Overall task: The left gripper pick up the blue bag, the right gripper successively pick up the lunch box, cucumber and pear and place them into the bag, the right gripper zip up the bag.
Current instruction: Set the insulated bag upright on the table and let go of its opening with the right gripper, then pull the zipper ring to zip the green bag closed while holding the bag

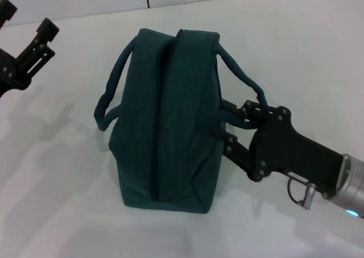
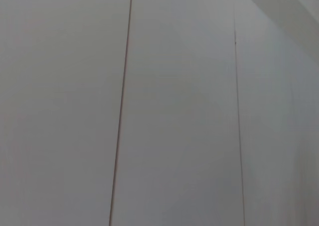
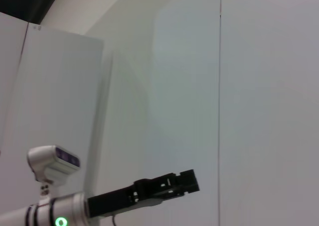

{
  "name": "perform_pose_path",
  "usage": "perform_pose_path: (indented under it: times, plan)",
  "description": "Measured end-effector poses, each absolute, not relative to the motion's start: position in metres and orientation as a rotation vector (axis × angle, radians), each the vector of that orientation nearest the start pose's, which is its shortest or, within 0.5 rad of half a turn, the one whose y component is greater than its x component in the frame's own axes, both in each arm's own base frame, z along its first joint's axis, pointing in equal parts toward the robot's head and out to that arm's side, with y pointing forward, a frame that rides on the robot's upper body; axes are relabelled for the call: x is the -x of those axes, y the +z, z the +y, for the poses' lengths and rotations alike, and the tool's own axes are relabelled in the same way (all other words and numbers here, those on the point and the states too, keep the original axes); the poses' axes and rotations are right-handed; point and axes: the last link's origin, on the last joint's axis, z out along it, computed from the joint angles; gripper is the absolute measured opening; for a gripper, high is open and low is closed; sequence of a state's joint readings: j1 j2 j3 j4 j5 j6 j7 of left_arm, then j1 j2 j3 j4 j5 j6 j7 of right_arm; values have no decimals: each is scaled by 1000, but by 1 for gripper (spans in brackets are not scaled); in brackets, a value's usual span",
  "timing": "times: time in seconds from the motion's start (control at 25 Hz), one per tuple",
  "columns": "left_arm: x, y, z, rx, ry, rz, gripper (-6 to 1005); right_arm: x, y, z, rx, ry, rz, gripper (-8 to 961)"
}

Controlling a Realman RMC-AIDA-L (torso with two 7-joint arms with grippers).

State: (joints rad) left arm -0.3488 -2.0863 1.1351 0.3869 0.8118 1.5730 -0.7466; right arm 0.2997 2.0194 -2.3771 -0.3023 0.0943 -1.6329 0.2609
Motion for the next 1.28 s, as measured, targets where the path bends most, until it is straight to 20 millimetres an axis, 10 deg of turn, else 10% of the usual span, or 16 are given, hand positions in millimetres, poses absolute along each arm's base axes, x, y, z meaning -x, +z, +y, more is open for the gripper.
perform_pose_path:
  times: [0.52,0.92,1.28]
  plan:
    - [249,15,306,2000,-1336,-243,884,-269,-19,220,2194,1391,144,657]
    - [259,7,278,2053,-1311,-184,884,-278,41,258,2434,1462,367,651]
    - [255,-12,312,2079,-1219,-315,884,-260,44,283,2976,1217,621,588]
